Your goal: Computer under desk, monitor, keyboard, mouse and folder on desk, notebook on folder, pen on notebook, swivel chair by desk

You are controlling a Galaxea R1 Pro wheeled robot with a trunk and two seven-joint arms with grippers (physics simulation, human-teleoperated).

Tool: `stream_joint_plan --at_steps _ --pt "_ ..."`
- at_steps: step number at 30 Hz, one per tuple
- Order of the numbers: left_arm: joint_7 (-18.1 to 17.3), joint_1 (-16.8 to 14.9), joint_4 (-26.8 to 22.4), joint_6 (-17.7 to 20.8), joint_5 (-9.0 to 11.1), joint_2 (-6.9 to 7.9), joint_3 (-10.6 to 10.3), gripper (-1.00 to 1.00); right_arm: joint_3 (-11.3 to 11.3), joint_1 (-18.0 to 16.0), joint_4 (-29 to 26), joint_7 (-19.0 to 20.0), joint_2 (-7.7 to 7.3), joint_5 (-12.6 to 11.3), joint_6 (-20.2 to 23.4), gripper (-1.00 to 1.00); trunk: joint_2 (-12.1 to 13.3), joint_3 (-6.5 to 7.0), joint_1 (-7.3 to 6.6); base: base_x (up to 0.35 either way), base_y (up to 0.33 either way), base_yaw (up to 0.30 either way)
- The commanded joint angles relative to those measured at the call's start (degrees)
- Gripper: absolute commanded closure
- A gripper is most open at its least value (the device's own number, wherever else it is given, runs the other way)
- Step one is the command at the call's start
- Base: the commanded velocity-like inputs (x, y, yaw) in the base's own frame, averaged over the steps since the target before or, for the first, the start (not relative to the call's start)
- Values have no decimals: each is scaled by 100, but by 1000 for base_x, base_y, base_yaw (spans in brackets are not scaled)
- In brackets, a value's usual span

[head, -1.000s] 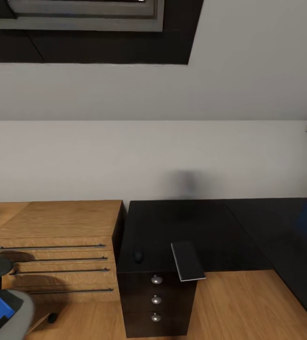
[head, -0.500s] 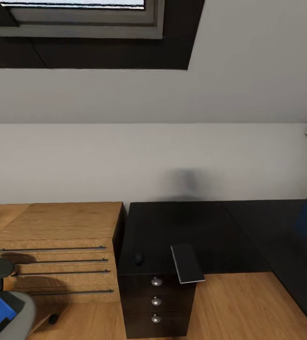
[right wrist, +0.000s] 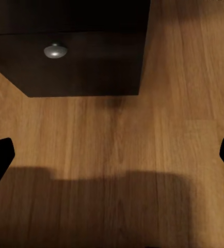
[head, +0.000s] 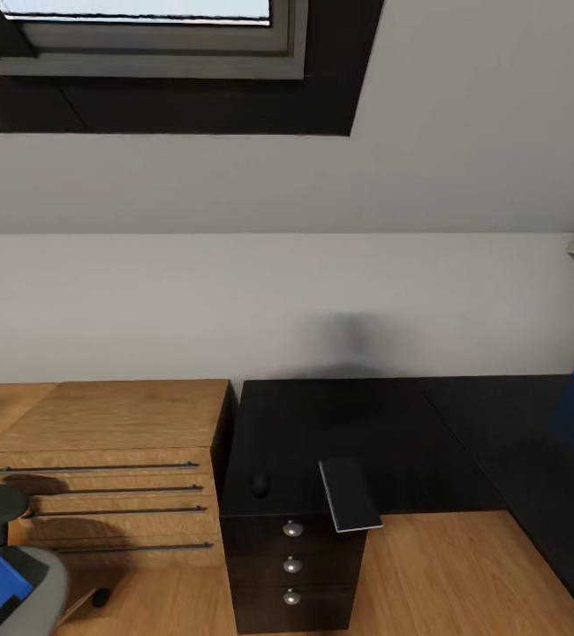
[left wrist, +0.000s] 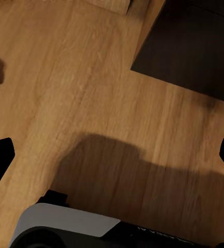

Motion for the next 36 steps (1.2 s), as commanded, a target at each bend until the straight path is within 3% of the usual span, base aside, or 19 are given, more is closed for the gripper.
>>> stream_joint_plan --at_steps 1,21,36 --pt "-15 -5 7 -23 60 1 -38 -100 49 -5 6 -1 0 -59 -22 -100 -5 -7 0 0 0 0" --pt "-15 -5 7 -43 69 9 -28 -100 44 -5 6 4 0 -70 -22 -100 -5 -7 0 0 0 0" --pt "-15 -5 9 -40 69 10 -28 -100 53 -5 6 -1 8 -63 -23 -100 -5 -7 0 -323 0 0"
